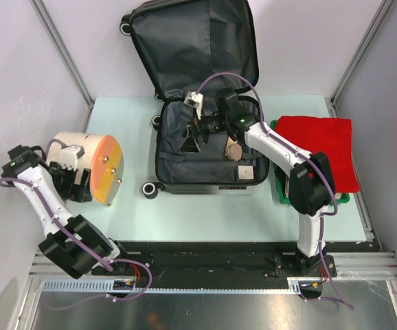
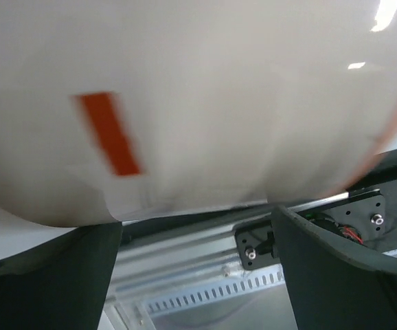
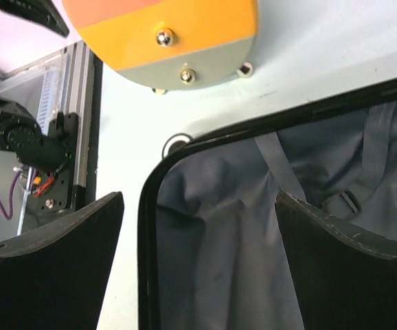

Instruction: Open, take out, and arrange the luggage

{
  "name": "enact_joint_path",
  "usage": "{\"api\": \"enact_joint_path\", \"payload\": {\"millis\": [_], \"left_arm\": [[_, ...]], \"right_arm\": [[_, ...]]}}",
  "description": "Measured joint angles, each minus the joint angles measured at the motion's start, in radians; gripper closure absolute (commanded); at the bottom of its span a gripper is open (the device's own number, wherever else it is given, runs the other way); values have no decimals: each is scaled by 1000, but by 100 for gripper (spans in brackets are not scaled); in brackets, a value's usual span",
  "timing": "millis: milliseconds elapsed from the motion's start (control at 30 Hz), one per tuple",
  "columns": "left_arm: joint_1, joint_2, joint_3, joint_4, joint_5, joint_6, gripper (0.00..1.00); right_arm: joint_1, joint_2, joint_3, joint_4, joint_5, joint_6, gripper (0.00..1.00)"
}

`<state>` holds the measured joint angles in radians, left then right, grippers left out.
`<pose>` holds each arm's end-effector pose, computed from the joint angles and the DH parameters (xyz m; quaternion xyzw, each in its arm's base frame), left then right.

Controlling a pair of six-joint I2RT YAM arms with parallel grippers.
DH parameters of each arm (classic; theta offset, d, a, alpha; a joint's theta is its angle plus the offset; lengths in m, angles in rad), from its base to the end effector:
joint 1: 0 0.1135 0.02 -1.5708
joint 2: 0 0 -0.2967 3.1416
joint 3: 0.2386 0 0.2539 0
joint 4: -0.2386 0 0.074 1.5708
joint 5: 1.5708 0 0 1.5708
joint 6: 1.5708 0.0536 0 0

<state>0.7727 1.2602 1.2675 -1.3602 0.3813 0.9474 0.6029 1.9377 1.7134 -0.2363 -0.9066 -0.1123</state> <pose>0.1588 0.1270 0.3370 0.1057 0.9705 -0.0420 0.2124 0.3683 0.3048 0.3465 -0.4836 0.6349 0.4761 0.3692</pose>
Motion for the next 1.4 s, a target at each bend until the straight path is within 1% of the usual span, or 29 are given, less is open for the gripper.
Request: {"api": "enact_joint_path", "payload": {"millis": [100,167,300,433,567,700,800,867,900,967,1033,1133,1233,1400], "left_arm": [[-87,16,13,-5,35,-6,9],[-121,35,31,-8,60,-17,10],[-146,80,64,-11,103,-67,13],[-173,101,84,-9,150,-135,12],[-199,79,108,-10,182,-201,11],[-208,-7,184,-3,225,-272,9],[-208,-71,274,-2,248,-343,7],[-208,-82,355,-2,260,-398,6],[-208,-82,388,0,262,-420,4],[-208,-60,467,7,264,-476,4],[-208,-31,517,25,270,-524,4],[-208,24,536,58,283,-571,6],[-208,98,535,82,296,-601,11],[-208,218,527,131,308,-623,14]], "right_arm": [[18,50,33,43,3,38,4],[29,72,45,59,7,55,5],[50,107,62,110,30,77,9],[65,139,66,188,61,110,11],[86,179,90,250,108,128,16],[119,213,115,299,161,122,23],[153,241,146,302,171,57,29],[177,265,183,290,177,-18,33],[186,274,196,277,182,-51,34],[206,300,246,224,192,-140,36],[223,327,290,178,198,-211,37],[237,345,303,142,198,-286,39],[237,349,270,155,184,-319,41],[238,386,220,283,152,-331,47]]}}
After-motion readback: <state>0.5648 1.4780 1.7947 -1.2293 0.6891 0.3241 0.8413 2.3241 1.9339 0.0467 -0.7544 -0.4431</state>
